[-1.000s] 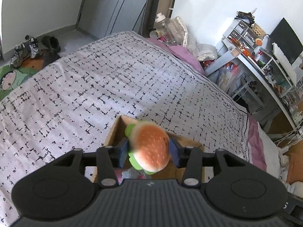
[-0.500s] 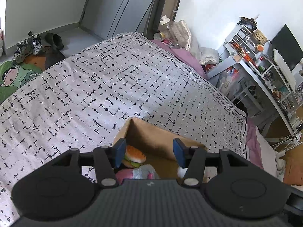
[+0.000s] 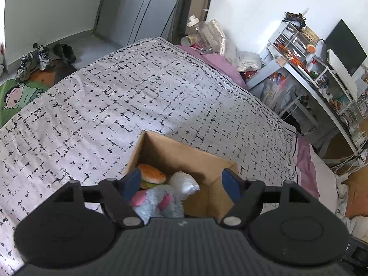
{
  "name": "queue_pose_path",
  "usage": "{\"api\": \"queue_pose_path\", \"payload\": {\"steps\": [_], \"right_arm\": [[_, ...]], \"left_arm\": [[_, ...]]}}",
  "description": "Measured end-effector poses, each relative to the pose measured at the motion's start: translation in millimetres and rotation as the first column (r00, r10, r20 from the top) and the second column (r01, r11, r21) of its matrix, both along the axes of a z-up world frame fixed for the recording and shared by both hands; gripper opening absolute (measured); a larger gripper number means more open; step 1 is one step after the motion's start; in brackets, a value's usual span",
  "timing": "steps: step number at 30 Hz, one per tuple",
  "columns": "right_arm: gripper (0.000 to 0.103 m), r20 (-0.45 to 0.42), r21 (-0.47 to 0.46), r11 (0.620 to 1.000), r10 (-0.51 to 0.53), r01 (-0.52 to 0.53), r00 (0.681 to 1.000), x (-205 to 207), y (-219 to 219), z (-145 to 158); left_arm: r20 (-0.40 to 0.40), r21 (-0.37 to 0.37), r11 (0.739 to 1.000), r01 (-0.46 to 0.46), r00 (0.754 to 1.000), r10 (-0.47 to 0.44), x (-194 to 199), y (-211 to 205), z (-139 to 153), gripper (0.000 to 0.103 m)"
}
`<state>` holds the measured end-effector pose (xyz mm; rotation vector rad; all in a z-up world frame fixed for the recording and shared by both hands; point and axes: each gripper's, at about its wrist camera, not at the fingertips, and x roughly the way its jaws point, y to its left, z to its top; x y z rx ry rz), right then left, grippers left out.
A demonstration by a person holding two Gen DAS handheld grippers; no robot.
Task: Organize soft objects
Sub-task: 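Move the left gripper to the blue knitted cloth while the right gripper approaches the tissue pack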
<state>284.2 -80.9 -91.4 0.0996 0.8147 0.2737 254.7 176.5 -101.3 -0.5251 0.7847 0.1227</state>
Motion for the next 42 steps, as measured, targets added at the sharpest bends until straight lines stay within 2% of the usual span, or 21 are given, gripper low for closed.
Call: {"api": "queue_pose_path", "payload": {"steps": [5,7,20,26,33,42], "right_arm": [[0.089,-0.003,0.005,0.999,-0.038,0.038,0.999,-4.3,-25.4,0.2],[0.094,-0.006,-0.004,0.998,-0.055,0.055,0.998,-4.9,-35.0,1.1],[0.096,0.015,0.021,0.990,-0.138,0.138,0.990,1.3,-106.8,11.1],[0.103,0.011,0.049,0.983,-0.175,0.174,0.984,9.9,-140.8,11.8],[0.103,-0.034,0.100,0.966,-0.235,0.238,0.971,22.4,-179.6,-8.0],[0.103,-0.106,0.174,0.945,-0.260,0.276,0.960,30.9,-207.3,-42.4]], "left_arm": [[-0.003,0.014,1.000,0.025,1.000,-0.025,-0.8,-17.4,5.9,0.076],[-0.005,0.020,0.999,0.033,0.999,-0.033,-1.3,-24.4,7.7,0.076],[-0.005,0.054,0.993,0.101,0.995,-0.101,3.7,-78.9,20.4,0.076],[-0.015,0.068,0.990,0.122,0.992,-0.122,9.3,-104.7,23.1,0.076],[-0.042,0.078,0.984,0.161,0.987,-0.158,20.1,-141.7,18.3,0.076],[-0.084,0.095,0.973,0.212,0.975,-0.204,37.4,-188.5,-4.8,0.076]]}}
